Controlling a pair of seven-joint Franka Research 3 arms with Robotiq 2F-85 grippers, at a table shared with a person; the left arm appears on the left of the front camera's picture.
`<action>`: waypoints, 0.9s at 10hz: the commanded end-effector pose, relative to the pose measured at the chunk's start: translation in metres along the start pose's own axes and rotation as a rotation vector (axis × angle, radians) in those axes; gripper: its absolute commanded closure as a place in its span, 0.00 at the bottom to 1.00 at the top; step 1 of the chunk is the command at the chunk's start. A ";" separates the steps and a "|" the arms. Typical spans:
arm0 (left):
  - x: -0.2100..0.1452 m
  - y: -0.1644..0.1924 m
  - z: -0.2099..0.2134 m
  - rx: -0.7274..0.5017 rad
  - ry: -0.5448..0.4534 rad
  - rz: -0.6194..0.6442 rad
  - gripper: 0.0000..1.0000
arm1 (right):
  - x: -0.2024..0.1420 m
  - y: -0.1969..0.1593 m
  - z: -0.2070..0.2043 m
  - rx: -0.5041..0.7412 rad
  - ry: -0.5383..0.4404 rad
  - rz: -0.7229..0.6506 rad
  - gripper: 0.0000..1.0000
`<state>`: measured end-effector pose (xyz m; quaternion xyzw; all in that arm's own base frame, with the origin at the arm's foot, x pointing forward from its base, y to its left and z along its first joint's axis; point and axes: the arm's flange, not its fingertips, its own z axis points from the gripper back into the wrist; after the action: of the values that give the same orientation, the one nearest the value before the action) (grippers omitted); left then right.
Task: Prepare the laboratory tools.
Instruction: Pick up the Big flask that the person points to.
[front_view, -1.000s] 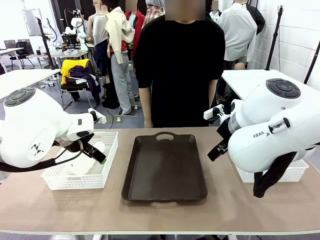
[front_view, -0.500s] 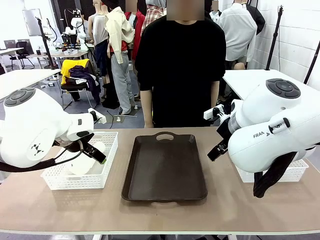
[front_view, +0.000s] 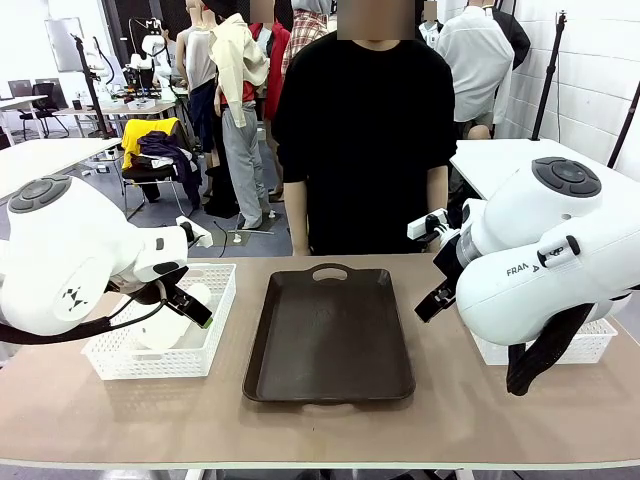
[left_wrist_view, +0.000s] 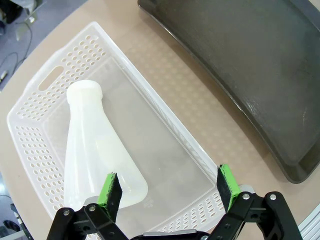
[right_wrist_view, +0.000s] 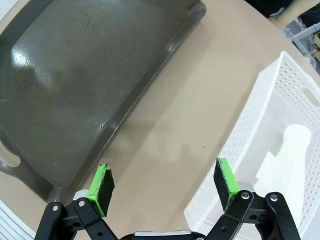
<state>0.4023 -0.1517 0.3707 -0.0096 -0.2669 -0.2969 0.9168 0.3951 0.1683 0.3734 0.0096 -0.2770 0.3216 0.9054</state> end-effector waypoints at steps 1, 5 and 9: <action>0.000 0.001 0.000 0.000 -0.001 0.003 0.00 | 0.000 0.000 0.000 0.000 0.000 -0.001 0.00; 0.000 0.001 0.000 0.000 -0.001 0.003 0.00 | 0.000 0.000 0.000 0.000 0.000 -0.001 0.00; 0.000 0.001 0.000 0.000 -0.001 0.003 0.00 | 0.000 0.000 0.000 0.000 0.000 -0.001 0.00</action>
<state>0.4022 -0.1519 0.3707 -0.0096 -0.2669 -0.2971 0.9167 0.3951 0.1683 0.3734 0.0096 -0.2770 0.3216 0.9054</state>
